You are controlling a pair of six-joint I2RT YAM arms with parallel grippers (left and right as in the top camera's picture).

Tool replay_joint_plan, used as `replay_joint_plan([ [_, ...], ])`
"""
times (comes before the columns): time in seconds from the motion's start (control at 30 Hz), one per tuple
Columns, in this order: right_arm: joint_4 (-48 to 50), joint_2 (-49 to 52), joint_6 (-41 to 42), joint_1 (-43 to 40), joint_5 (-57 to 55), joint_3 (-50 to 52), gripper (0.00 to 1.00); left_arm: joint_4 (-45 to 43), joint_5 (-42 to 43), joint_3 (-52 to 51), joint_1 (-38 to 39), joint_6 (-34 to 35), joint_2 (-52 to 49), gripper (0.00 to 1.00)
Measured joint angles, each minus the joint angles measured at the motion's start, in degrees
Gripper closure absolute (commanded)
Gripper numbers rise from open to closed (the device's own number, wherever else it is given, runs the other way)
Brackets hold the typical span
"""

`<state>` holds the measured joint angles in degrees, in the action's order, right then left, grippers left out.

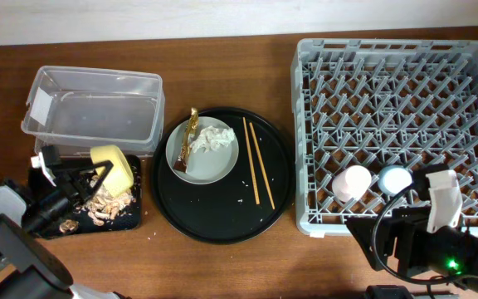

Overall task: Sort waste into correct bins and load items into the dishwasher rack
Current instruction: 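Tip the yellow bowl over the black tray to dump food scraps, then set the empty yellow bowl back on the round tray with the left gripper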

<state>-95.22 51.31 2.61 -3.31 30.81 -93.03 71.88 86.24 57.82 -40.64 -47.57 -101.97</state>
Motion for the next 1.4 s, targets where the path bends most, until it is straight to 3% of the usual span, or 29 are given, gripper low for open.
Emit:
replay_joint_plan([
  [0.03, -0.20, 0.00, -0.02, 0.00, 0.13, 0.00, 0.04, 4.79, -0.13, 0.20, 0.00, -0.09, 0.28, 1.00],
  [0.07, -0.44, 0.00, -0.02, 0.00, 0.44, 0.00, 0.04, 4.20, -0.26, 0.17, 0.00, -3.50, 1.55, 1.00],
  [0.13, -0.63, 0.00, -0.02, 0.00, 0.83, 0.00, 0.04, 0.35, -1.66, 0.13, -0.15, -2.71, 3.06, 1.00],
  [0.27, -0.63, 0.00, -0.02, 0.00, 1.09, 0.00, 0.04, 1.03, -5.20, 0.24, -0.26, 4.17, 4.28, 1.00],
  [0.37, -0.37, 0.00, 0.00, 0.00, 1.27, 0.00, 0.04, 8.68, -15.67, 3.08, 0.79, 7.41, 10.34, 1.00],
  [0.47, 2.84, 0.00, 0.94, 0.00, 0.04, 0.00, 0.04, 5.14, -30.67, 9.25, 11.72, 23.47, 24.81, 1.00],
  [0.53, 3.58, -0.04, 1.86, 0.00, -0.94, 0.00, 0.03, 0.52, -44.00, 10.54, 23.56, 32.37, 35.91, 1.00],
  [0.6, 4.59, -0.07, 2.14, 0.00, -2.62, 0.00, 0.00, -1.99, -56.65, 10.64, 40.24, 42.18, 43.34, 1.00],
  [0.7, 5.14, -0.07, 2.36, 0.00, -4.02, 0.00, 0.01, -3.19, -71.25, 10.67, 57.96, 51.63, 46.86, 1.00],
  [0.77, 5.25, -0.07, 2.40, 0.00, -4.42, 0.00, 0.01, -6.21, -79.32, 10.67, 68.74, 55.80, 44.57, 1.00],
  [0.9, 4.52, -0.07, 2.62, 0.00, -4.50, 0.02, 0.01, -11.43, -87.06, 10.64, 80.46, 57.88, 35.47, 1.00],
  [1.03, 4.39, -0.13, 2.73, 0.00, -4.66, 0.02, 0.01, -21.59, -88.11, 9.27, 86.25, 59.84, 11.17, 1.00],
  [1.17, 4.46, -0.11, 2.78, 0.00, -4.87, 0.04, 0.01, -22.25, -87.06, 8.28, 87.65, 66.27, 0.70, 0.99],
  [1.23, 4.42, -0.11, 2.78, 0.00, -5.70, 0.04, 0.01, -23.10, -88.19, 8.28, 89.26, 68.30, -0.68, 0.55],
  [1.27, 4.42, -0.11, 2.78, 0.00, -6.12, 0.04, 0.01, -23.10, -86.60, 8.28, 89.57, 69.00, -0.70, 0.39],
  [1.4, 4.35, -0.11, 2.78, 0.00, -6.43, 0.07, 0.01, -14.71, -83.12, 12.00, 87.89, 69.85, 0.61, 0.20],
])
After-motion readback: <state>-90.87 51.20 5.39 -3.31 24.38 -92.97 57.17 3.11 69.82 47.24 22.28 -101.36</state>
